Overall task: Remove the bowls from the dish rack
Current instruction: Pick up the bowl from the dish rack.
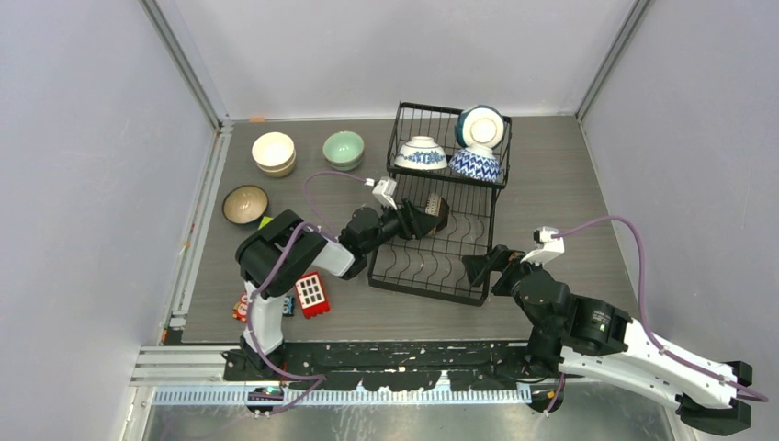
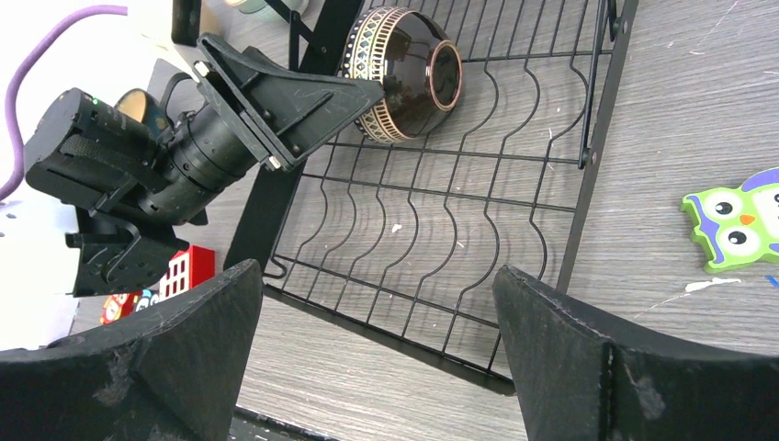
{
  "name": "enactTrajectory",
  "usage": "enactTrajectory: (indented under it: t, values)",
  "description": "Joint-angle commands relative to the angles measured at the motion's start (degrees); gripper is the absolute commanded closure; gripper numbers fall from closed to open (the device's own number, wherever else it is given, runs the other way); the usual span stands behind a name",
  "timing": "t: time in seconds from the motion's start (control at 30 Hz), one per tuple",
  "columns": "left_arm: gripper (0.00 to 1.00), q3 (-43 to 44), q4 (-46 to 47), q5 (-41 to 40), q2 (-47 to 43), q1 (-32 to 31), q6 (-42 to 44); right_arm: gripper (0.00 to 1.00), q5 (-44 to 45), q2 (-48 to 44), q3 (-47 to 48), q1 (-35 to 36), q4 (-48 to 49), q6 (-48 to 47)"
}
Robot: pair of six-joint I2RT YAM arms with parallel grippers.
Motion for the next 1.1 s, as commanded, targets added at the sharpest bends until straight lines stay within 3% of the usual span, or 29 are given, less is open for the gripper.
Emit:
enactTrajectory:
  t: [0.0,0.67,1.07]
  values:
    - [0.41,0.97,5.16,-1.21,1.28,-0.92,1.98,0.01,0.7,-0.55,0.79,-0.03,1.55,-0.5]
    - [0.59,3.64,6.1,-1.13,4.18,-1.88,2.49,0.01,1.2,-1.76,1.21,0.02,0.05,-0.59]
    - [0.75,4.48,6.15,-0.25,4.73,-1.88,2.54,0.01,1.59,-1.78,1.87,-0.06,-0.53,-0.9]
